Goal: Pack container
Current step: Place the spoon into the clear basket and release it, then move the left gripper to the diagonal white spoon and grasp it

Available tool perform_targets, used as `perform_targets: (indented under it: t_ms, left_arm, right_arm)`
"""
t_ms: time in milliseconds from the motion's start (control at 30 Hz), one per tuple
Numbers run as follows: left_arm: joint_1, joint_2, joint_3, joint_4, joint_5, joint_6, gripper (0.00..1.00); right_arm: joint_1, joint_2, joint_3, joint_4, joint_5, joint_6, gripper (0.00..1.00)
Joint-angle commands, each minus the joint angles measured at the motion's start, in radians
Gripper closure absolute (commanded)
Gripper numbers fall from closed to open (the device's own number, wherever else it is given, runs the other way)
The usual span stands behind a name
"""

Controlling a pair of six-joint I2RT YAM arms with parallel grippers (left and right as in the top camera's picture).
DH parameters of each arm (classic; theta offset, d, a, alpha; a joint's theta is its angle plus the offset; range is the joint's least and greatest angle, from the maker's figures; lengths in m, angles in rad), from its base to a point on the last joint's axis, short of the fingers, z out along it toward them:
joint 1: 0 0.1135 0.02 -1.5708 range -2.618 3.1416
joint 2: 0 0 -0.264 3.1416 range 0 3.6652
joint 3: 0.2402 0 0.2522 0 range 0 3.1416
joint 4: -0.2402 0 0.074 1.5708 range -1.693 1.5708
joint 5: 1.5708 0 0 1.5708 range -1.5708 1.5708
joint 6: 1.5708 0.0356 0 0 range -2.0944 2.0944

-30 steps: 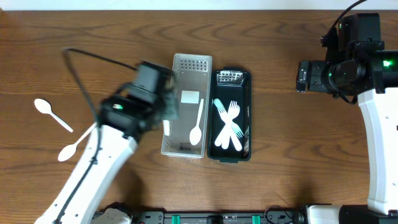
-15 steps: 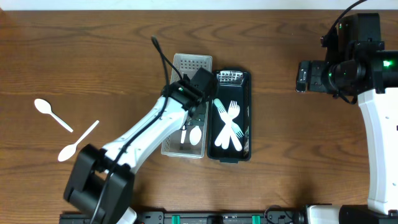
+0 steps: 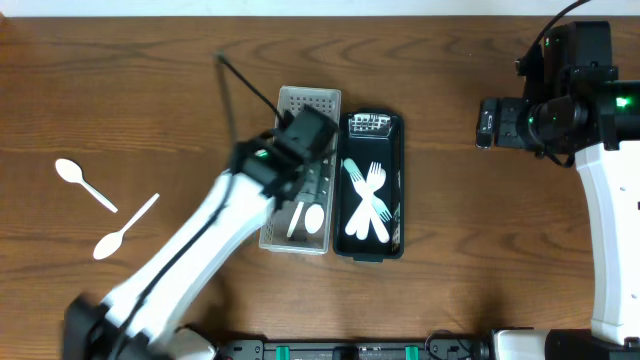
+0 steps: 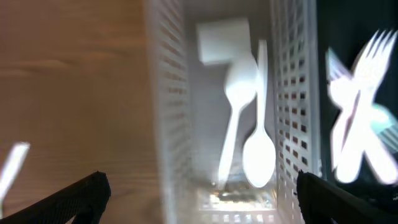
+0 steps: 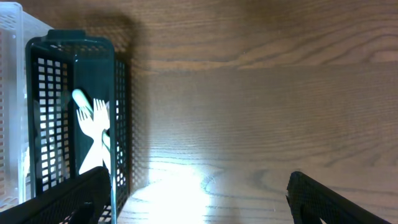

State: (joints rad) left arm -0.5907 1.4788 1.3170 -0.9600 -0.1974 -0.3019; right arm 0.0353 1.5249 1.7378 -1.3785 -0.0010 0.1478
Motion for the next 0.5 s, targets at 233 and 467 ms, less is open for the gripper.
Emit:
perform_targets:
  t_ms: [233,467]
  left_arm:
    - [0.493,-0.378,0.052,-0.13,-0.133,-0.593,0.02]
    - [0.838,-0.38,-0.018,-0.15,-0.058,-0.995,0.02]
  right_arm:
    - [-0.006,0.0,-0.001,-0.002,-0.003,-0.015,0.06]
    - [-0.004,0.0,-0.001,-0.006,-0.004,-0.015,0.06]
